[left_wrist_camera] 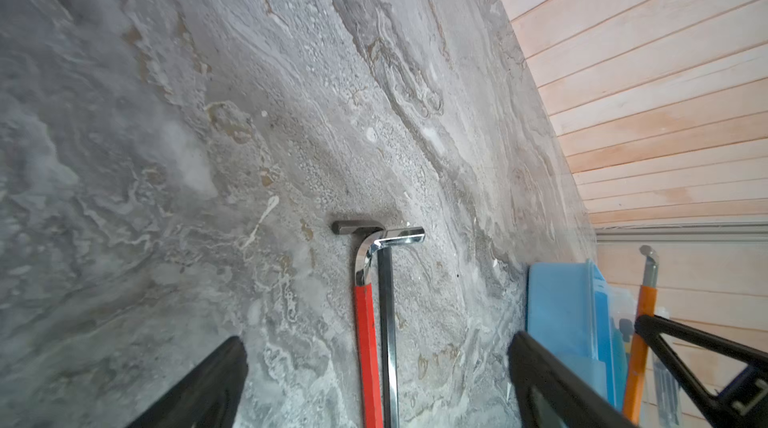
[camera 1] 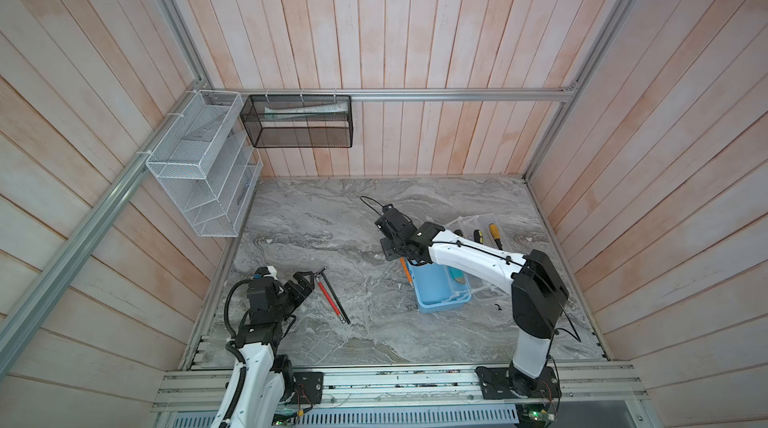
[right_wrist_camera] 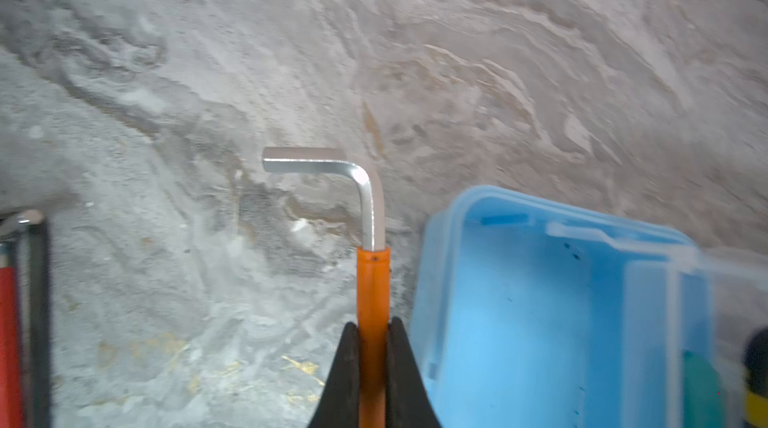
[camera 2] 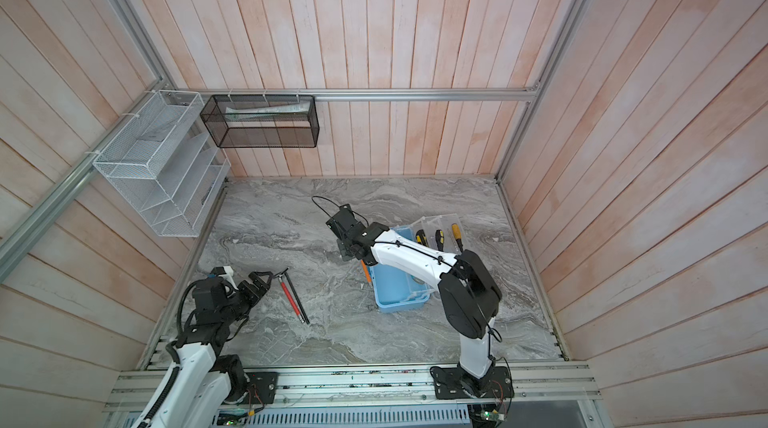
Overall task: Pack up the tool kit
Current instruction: 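Carry the orange hex key into the blue box and release it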
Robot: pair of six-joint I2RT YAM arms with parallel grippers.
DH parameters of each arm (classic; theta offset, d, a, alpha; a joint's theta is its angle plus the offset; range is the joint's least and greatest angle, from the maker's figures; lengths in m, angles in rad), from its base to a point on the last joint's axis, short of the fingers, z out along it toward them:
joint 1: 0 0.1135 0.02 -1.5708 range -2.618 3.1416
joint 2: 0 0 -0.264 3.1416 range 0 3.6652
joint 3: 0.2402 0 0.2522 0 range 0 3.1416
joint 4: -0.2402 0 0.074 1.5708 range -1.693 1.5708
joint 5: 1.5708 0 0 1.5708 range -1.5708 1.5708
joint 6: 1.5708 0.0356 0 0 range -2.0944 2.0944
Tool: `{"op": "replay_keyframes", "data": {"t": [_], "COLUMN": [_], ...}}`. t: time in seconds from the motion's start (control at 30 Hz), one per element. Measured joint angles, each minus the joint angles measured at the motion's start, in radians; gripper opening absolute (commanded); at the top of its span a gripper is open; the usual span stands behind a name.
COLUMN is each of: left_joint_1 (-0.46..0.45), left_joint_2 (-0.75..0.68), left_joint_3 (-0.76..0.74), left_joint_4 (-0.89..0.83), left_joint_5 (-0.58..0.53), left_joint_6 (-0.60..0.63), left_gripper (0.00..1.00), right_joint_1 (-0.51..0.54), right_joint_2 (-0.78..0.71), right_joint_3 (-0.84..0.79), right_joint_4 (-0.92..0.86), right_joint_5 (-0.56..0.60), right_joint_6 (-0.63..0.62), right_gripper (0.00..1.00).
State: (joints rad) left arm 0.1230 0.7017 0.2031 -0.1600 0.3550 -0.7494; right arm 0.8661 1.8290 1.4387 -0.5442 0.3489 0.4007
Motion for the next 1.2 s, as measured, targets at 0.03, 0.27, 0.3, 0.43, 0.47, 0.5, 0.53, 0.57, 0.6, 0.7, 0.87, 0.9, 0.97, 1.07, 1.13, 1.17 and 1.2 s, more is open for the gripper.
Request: {"op": "replay_keyframes", "data": {"t": [0.03,0.27,0.3,0.43,0.47,0.5,0.53,0.57,0.6,0.7,0.87,0.9,0.97,1.07,1.13,1.17,1.2], "left_joint_1": [-0.01,-0.068,-0.072,-0.084,-0.086,-0.089,-0.091,-0.093,-0.094,-0.098,-0.1,-0.1,-0.1,-0.1,-0.1,-0.1,-0.1], "left_joint_2": [0.009,0.068,0.077,0.108,0.114,0.116,0.117,0.117,0.117,0.117,0.117,0.117,0.116,0.115,0.115,0.115,0.115], "left_joint_3": [-0.002,-0.003,-0.003,-0.003,-0.003,-0.003,-0.003,-0.003,-0.003,-0.003,-0.003,-0.003,-0.003,-0.001,-0.001,-0.001,0.0], "left_joint_4": [0.009,0.086,0.094,0.123,0.127,0.129,0.131,0.132,0.131,0.131,0.13,0.13,0.129,0.123,0.122,0.122,0.119], "left_joint_5": [0.003,0.016,0.018,0.031,0.034,0.035,0.037,0.038,0.039,0.041,0.042,0.042,0.045,0.047,0.05,0.052,0.052], "left_joint_6": [-0.003,-0.005,-0.006,-0.007,-0.007,-0.007,-0.007,-0.007,-0.007,-0.006,-0.003,-0.003,-0.002,0.003,0.005,0.007,0.01], "left_gripper": [1.0,1.0,1.0,1.0,1.0,1.0,1.0,1.0,1.0,1.0,1.0,1.0,1.0,1.0,1.0,1.0,1.0], "right_joint_1": [-0.02,-0.087,-0.092,-0.114,-0.119,-0.123,-0.126,-0.128,-0.128,-0.128,-0.128,-0.128,-0.126,-0.126,-0.126,-0.126,-0.126], "right_joint_2": [-0.016,-0.034,-0.034,-0.034,-0.034,-0.034,-0.034,-0.032,-0.03,-0.013,0.055,0.071,0.091,0.103,0.103,0.103,0.103], "right_joint_3": [-0.031,-0.151,-0.16,-0.197,-0.205,-0.212,-0.217,-0.221,-0.222,-0.222,-0.209,-0.201,-0.175,-0.156,-0.156,-0.155,-0.155], "right_joint_4": [0.002,0.026,0.03,0.055,0.056,0.06,0.061,0.063,0.064,0.069,0.055,0.049,0.033,0.02,0.015,0.014,0.014], "right_joint_5": [0.006,0.023,0.022,0.016,0.016,0.016,0.017,0.018,0.02,0.032,0.072,0.084,0.113,0.135,0.141,0.142,0.143], "right_joint_6": [0.005,0.023,0.024,0.03,0.032,0.035,0.038,0.041,0.041,0.044,0.044,0.043,0.043,0.043,0.045,0.047,0.047], "right_gripper": [0.0,0.0,0.0,0.0,0.0,0.0,0.0,0.0,0.0,0.0,0.0,0.0,0.0,0.15,0.26,0.32,0.35]}}
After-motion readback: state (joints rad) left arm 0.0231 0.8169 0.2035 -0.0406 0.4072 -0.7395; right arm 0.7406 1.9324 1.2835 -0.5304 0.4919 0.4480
